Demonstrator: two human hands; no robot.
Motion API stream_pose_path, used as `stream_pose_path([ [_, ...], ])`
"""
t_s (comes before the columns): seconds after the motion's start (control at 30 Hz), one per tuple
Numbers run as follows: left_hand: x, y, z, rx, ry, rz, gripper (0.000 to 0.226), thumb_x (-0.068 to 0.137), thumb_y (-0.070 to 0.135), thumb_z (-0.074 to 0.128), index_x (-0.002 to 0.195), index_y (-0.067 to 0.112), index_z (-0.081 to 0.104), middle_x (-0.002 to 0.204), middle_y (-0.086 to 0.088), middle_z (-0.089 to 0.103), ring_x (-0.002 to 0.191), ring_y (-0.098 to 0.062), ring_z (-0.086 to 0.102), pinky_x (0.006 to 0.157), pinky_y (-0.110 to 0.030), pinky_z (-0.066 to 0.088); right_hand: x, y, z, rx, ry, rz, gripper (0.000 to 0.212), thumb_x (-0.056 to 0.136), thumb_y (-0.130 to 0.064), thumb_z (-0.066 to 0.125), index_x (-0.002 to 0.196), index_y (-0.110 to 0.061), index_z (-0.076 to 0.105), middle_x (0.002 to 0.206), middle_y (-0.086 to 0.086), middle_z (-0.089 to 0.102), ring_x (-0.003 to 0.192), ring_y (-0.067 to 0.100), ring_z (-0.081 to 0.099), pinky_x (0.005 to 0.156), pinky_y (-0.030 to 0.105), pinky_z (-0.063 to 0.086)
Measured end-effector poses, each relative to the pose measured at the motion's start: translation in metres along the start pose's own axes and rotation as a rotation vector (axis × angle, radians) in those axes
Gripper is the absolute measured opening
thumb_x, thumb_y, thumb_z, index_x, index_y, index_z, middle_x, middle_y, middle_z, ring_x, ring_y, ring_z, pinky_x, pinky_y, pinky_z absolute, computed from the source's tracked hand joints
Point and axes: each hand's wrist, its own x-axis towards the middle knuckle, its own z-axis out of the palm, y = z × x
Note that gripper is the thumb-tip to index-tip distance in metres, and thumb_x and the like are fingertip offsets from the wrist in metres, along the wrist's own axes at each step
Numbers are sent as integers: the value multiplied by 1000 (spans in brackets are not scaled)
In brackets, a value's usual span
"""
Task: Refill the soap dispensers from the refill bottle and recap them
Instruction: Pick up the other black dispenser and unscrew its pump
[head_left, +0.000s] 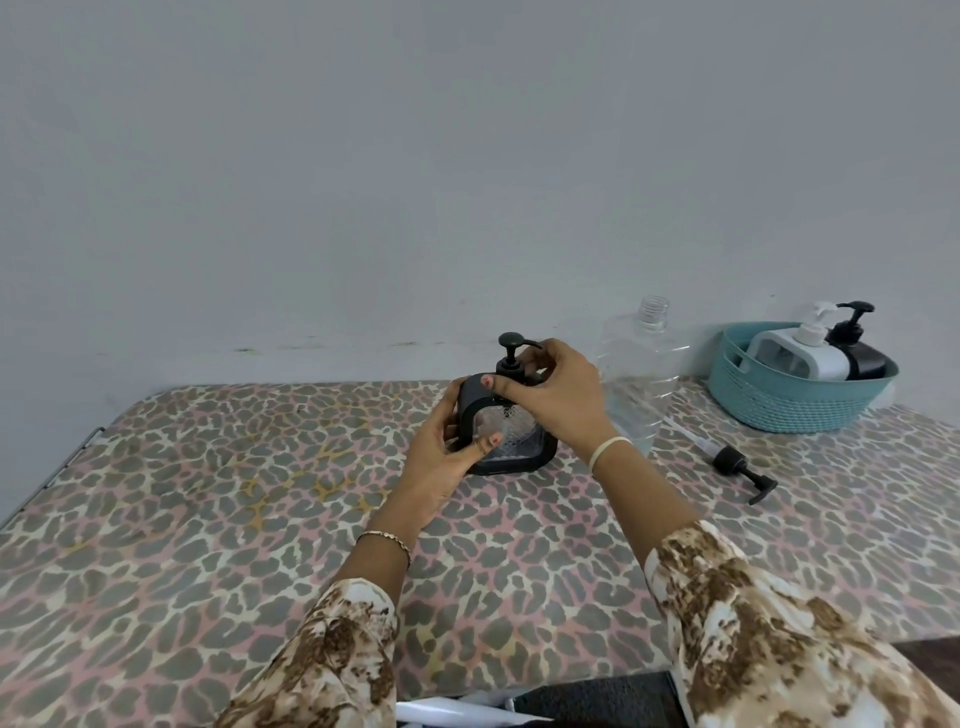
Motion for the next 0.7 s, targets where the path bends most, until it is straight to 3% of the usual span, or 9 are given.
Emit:
stream_pose_path([
  [0.1,0,0,0,10,3,0,82,79,13,77,145,33,34,118,12,60,106,1,57,90,-29,54,1,-2,3,57,16,38,30,67,-32,82,88,-22,62,79,-11,65,74,4,63,75,29,56],
  [0.2,0,0,0,5,2,-1,82,78,13,77,145,35,34,117,13,60,106,2,57,91,-29,53,1,-3,3,144,-58,66,32,71,-18,74,101,-21,63,87,-11,66,82,3,64,84,35,56],
  [0.27,0,-1,0,13,-4,4,82,78,14,77,144,36,34,119,12,60,108,1,57,92,-28,53,0,-2,5,114,-69,49,39,70,-25,72,107,-24,61,95,-14,66,91,4,63,87,36,54],
  [0.37,0,-3,-1,26,-10,6,83,78,16,78,145,36,33,120,11,60,111,-1,57,92,-27,52,-2,-3,8,31,-9,17,44,65,-45,77,98,-30,53,95,-15,61,90,9,60,82,34,50],
  [0.5,1,-4,-1,38,-8,8,84,77,19,79,146,36,32,121,9,61,112,-4,57,93,-31,53,-3,-6,9,75,-27,47,38,69,-29,71,100,-36,51,89,-20,62,90,9,63,87,42,52],
  [0.57,1,-4,-1,39,-8,10,85,77,19,79,146,35,31,123,7,61,114,-6,57,94,-32,53,-5,-9,10,78,-33,28,38,66,-31,67,97,-45,50,88,-24,63,94,7,64,91,44,50],
  [0.7,1,-5,-1,70,0,29,86,77,20,79,147,33,31,126,6,60,113,-4,57,94,-32,53,-4,-10,8,-64,77,10,43,64,-51,74,95,-31,51,87,-20,56,93,14,58,86,41,49],
])
